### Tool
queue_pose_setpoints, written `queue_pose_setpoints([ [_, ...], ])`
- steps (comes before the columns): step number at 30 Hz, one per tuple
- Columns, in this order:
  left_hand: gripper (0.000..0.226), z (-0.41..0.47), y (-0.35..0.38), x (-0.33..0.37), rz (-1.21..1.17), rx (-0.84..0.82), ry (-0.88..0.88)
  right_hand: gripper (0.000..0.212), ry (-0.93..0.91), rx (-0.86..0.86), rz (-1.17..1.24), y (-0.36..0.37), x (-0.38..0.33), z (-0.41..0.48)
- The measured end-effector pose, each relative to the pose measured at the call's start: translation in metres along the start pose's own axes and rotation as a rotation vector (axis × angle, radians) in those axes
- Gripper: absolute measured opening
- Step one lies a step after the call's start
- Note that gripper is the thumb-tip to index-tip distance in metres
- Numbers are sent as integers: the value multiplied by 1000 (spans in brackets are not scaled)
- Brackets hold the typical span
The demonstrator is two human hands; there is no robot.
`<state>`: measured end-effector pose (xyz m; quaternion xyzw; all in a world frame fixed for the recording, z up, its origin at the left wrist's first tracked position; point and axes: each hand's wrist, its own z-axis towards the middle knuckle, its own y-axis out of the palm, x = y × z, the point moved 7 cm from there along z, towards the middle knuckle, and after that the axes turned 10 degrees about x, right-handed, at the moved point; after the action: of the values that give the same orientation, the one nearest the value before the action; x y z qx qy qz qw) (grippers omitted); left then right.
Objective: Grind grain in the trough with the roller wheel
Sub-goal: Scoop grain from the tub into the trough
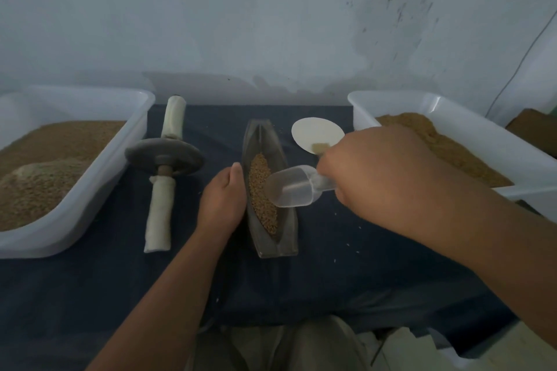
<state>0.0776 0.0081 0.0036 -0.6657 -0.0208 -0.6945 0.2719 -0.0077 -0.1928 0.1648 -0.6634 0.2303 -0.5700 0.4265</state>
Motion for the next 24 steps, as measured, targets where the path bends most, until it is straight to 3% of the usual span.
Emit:
queue_pose_setpoints([
  [3, 52, 0, 2, -3, -19, -20, -2, 2, 92, 79, 244, 6, 27, -9],
  [7, 39, 3, 1, -12, 2, -85, -4, 32, 373, 253, 566, 52, 94, -9],
  [9, 49, 3, 4, -10, 3, -111, -31, 44, 541, 276, 630, 89, 138, -4],
  [12, 42, 2, 5, -6, -4, -122, -53, 60, 741, 53, 594, 153, 190, -1],
  [15, 34, 0, 5, -5, 20, -118, -31, 62, 791, -166, 591, 204, 205, 1],
  [20, 13, 3, 5, -4, 66, -80, 12, 86, 860, -288, 614, 240, 210, 18],
  [24, 16, 3, 4, -3, 85, -44, 7, 82, 882, -420, 754, 250, 204, 25],
])
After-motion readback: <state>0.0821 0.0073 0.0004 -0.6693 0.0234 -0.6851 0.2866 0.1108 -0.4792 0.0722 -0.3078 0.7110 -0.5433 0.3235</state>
